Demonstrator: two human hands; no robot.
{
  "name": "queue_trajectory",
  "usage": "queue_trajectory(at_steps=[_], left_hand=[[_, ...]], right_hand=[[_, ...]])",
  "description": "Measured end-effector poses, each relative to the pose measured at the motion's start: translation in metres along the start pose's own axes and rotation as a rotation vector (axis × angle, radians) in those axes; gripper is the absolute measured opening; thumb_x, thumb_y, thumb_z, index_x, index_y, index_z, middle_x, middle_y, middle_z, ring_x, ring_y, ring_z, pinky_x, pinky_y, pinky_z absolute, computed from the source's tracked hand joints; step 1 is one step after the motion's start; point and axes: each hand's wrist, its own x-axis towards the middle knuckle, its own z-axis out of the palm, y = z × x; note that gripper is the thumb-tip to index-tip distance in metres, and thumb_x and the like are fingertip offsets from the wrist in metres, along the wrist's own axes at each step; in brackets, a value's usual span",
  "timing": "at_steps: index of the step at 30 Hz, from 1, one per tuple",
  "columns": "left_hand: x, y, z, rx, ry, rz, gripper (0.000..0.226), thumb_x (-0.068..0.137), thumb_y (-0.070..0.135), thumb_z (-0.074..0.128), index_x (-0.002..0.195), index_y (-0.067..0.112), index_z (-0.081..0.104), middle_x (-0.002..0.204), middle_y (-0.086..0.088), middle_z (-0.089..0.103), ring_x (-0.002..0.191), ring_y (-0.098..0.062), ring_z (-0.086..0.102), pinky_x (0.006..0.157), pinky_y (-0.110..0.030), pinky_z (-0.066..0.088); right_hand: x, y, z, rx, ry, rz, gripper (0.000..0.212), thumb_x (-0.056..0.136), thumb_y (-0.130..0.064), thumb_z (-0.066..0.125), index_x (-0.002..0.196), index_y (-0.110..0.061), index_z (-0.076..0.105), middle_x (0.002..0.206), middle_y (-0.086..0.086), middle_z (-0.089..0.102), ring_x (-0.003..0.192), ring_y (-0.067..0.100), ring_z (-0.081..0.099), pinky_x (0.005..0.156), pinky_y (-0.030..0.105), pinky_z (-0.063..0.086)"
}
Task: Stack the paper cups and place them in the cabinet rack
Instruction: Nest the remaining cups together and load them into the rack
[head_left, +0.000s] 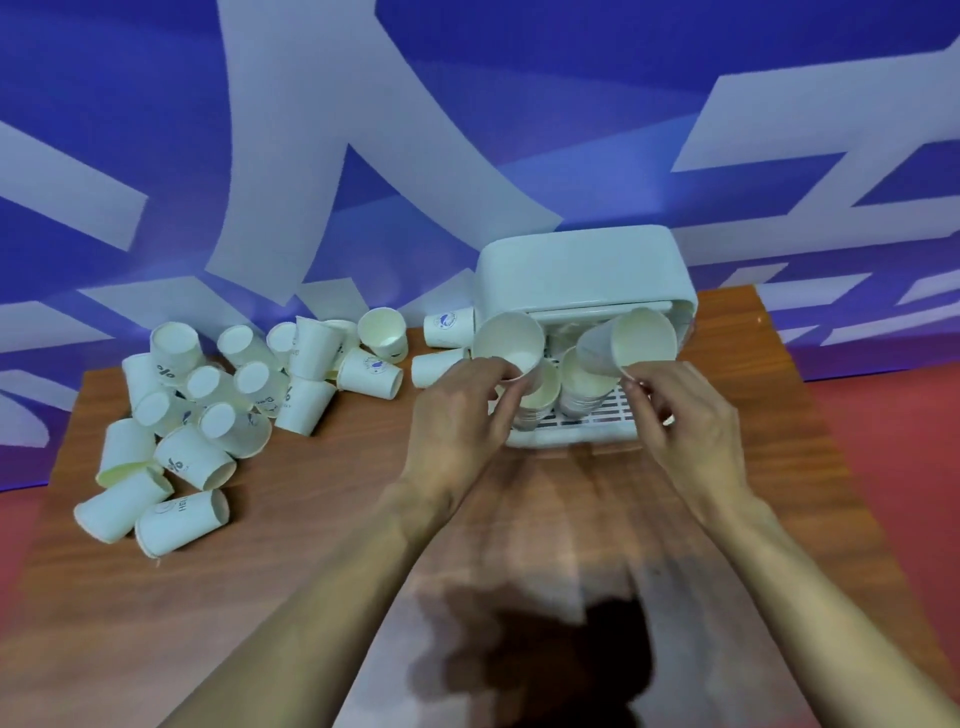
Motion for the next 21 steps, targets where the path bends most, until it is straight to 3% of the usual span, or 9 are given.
queue_trajectory(at_steps=[4,11,21], left_hand=[[-0.001,0.007,0.028,-0.013,-0.022,-0.021,0.006,0.091,0.027,0.067,0.088,0.022,0.065,0.076,0.012,0.060,0.069,-0.005,0.052,0.059,-0.021,0.039],[-0.004,0.013,0.045,0.118,-0.058,-0.039,0.010,0.093,0.032,0.059,0.089,0.024,0.064,0.079,0.008,0.062,0.072,-0.012,0.056,0.059,-0.035,0.046],[-0.002,0.013,0.060,0.158,-0.096,-0.087,0.011,0.093,0.032,0.059,0.088,0.023,0.062,0.080,0.008,0.061,0.070,-0.013,0.055,0.056,-0.035,0.046]], right_hand=[[-0.002,0.019,0.004,0.041,-0.048,-0.081,0.009,0.097,-0.015,0.062,0.101,-0.014,0.071,0.099,-0.005,0.069,0.089,0.016,0.064,0.061,0.037,0.055],[0.004,0.031,0.016,-0.012,-0.144,-0.099,0.011,0.096,-0.019,0.062,0.102,-0.021,0.072,0.100,-0.010,0.070,0.093,0.014,0.065,0.060,0.026,0.049],[0.009,0.041,0.023,0.001,-0.130,-0.110,0.011,0.098,-0.022,0.061,0.101,-0.018,0.071,0.099,-0.007,0.070,0.094,0.016,0.065,0.063,0.030,0.052]])
